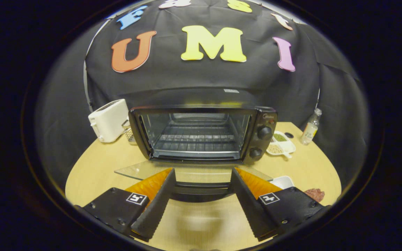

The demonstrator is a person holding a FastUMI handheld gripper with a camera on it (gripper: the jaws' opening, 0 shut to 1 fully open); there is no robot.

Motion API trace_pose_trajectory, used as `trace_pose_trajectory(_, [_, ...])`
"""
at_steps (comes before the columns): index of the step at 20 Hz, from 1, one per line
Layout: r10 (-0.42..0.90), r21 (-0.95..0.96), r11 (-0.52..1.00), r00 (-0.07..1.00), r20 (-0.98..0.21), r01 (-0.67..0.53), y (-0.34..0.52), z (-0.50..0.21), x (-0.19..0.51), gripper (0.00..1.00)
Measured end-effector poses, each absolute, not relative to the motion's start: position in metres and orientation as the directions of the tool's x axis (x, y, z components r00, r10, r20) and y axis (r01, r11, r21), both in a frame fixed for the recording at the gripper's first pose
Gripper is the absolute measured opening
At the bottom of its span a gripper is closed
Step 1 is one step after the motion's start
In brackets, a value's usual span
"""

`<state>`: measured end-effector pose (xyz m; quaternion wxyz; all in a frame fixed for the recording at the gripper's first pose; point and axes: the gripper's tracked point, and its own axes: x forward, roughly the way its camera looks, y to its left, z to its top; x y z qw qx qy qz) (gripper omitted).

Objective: Open the toaster oven, put the food inside, and close the toaster oven door.

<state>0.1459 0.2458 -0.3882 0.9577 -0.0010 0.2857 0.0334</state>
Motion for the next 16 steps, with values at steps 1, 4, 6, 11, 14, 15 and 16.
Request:
trace_pose_trajectory(1, [0.069, 0.021, 0.997, 0.826, -0.560, -0.069, 0.246, -0.394, 0.142, 1.00])
trace_pose_trajectory(4, [0.066, 0.008, 0.997, 0.800, -0.596, -0.077, 0.243, -0.416, 0.132, 1.00])
trace_pose_trajectory(6, [0.059, 0.002, 0.997, 0.789, -0.612, -0.073, 0.243, -0.429, 0.126, 1.00])
trace_pose_trajectory(11, [0.047, -0.027, 0.996, 0.747, -0.663, -0.087, 0.239, -0.469, 0.116, 1.00])
trace_pose_trajectory(14, [0.053, -0.025, 0.995, 0.754, -0.655, -0.092, 0.241, -0.469, 0.118, 1.00])
trace_pose_trajectory(15, [0.058, -0.024, 0.995, 0.753, -0.655, -0.097, 0.242, -0.471, 0.119, 1.00])
trace_pose_trajectory(16, [0.060, -0.018, 0.995, 0.747, -0.663, -0.096, 0.242, -0.475, 0.119, 1.00])
